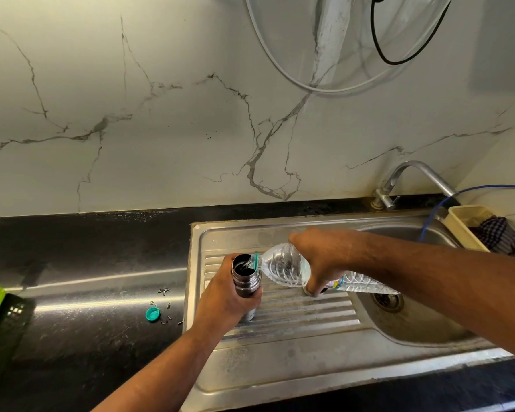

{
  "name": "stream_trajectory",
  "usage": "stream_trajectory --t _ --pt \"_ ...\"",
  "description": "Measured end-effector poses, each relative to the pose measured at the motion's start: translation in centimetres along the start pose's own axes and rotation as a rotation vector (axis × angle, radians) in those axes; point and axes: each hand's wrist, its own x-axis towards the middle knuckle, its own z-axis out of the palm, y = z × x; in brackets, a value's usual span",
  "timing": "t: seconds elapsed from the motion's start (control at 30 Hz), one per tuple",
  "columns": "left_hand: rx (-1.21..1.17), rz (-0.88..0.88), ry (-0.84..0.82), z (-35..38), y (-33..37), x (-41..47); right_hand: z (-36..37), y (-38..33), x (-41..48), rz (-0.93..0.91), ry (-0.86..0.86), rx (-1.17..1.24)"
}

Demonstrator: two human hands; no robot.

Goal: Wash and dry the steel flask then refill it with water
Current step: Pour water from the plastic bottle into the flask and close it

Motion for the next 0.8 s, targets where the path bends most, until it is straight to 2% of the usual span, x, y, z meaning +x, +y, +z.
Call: stream_trajectory --t 0.8 --pt "-0.005 0.016 0.015 0.05 -0.25 0.04 -0.38 0.23 0.62 -0.001 -0.025 -0.045"
